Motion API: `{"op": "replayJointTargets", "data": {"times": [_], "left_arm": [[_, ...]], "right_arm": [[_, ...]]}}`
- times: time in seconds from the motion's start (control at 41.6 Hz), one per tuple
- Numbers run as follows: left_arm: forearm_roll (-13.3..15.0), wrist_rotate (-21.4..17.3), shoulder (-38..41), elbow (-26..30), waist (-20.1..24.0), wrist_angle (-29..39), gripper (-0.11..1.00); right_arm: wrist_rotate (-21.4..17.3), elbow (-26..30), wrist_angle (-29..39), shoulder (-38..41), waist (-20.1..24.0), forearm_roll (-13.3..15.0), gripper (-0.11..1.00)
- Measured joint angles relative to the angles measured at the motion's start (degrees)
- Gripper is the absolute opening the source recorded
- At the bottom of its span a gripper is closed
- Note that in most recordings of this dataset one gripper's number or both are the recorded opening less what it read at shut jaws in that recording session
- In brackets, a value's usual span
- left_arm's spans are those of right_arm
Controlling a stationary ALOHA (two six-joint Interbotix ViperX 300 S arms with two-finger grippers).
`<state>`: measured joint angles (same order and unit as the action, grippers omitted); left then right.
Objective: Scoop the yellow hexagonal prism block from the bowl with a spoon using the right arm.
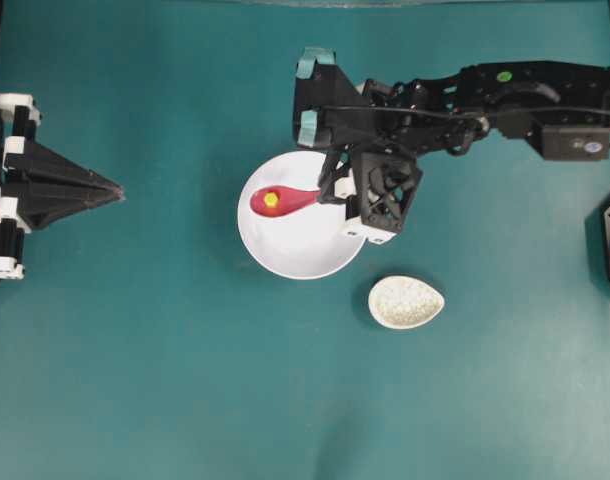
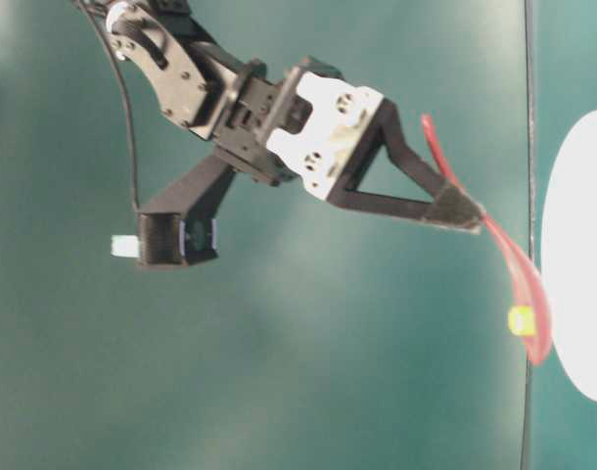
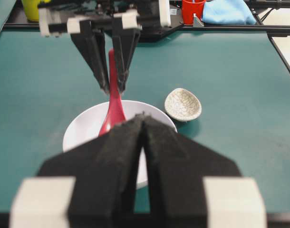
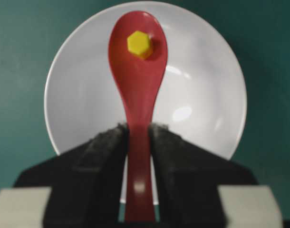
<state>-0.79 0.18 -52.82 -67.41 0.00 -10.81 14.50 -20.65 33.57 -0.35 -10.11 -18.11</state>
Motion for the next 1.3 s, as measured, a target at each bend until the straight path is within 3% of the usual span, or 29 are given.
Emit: {"op": "replayJointTargets", "data": {"times": [0.505,1.298], "left_arm": [[0.00,0.00,0.00,0.00,0.00,0.00,0.03],[-0.09,0.00,0.00,0.00,0.00,0.00,0.03]], "right_arm": [[-0.09,0.00,1.14,-4.92,-0.88,0.35,0.23],[-0.09,0.09,2.02,-5.19,-0.97,0.35,0.23]]}}
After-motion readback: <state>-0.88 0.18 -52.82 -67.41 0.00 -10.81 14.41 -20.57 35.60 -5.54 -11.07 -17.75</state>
